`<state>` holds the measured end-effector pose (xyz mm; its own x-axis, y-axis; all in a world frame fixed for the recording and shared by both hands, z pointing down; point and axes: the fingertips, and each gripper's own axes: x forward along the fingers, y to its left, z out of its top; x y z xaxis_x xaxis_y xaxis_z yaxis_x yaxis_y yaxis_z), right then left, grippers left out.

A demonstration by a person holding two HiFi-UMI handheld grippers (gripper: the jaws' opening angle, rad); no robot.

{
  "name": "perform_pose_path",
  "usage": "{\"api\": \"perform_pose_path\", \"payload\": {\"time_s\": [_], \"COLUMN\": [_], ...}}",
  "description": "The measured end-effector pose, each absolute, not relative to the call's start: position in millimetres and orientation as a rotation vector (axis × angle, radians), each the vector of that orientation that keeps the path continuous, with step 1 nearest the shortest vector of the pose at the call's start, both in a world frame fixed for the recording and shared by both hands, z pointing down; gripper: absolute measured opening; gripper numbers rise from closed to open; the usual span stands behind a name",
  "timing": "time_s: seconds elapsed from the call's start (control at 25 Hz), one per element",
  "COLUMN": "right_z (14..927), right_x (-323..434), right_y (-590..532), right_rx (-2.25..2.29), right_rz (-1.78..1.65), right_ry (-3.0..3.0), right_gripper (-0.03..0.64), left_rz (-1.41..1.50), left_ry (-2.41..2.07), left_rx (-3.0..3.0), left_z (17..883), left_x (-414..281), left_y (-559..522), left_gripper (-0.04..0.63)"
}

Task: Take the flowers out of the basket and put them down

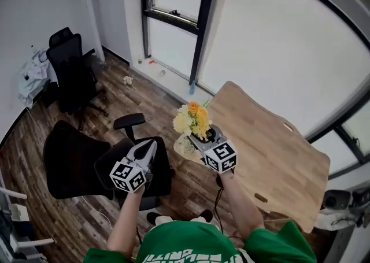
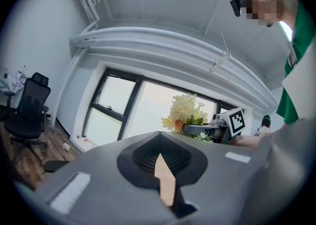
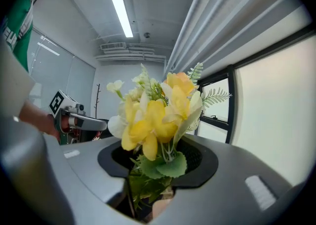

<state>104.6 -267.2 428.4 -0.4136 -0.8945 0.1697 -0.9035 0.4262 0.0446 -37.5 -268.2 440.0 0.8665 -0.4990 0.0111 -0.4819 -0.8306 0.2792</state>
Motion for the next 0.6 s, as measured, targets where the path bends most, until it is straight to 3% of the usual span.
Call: {"api": "perform_pose_path", "payload": {"time_s": [0.6], "right_z": [426], "right_x": [330], "right_y": [-99], "right_rx": [1.929], "right_rz": [0.148], "right_ry": [-2.273], "right_gripper": [0.207], "left_rz": [0.001], "left_ry": [-0.260], "left_rx": [2.862], "left_z": [423], "left_x": [211], "left_y": [-122], "left_gripper": [0.018]}}
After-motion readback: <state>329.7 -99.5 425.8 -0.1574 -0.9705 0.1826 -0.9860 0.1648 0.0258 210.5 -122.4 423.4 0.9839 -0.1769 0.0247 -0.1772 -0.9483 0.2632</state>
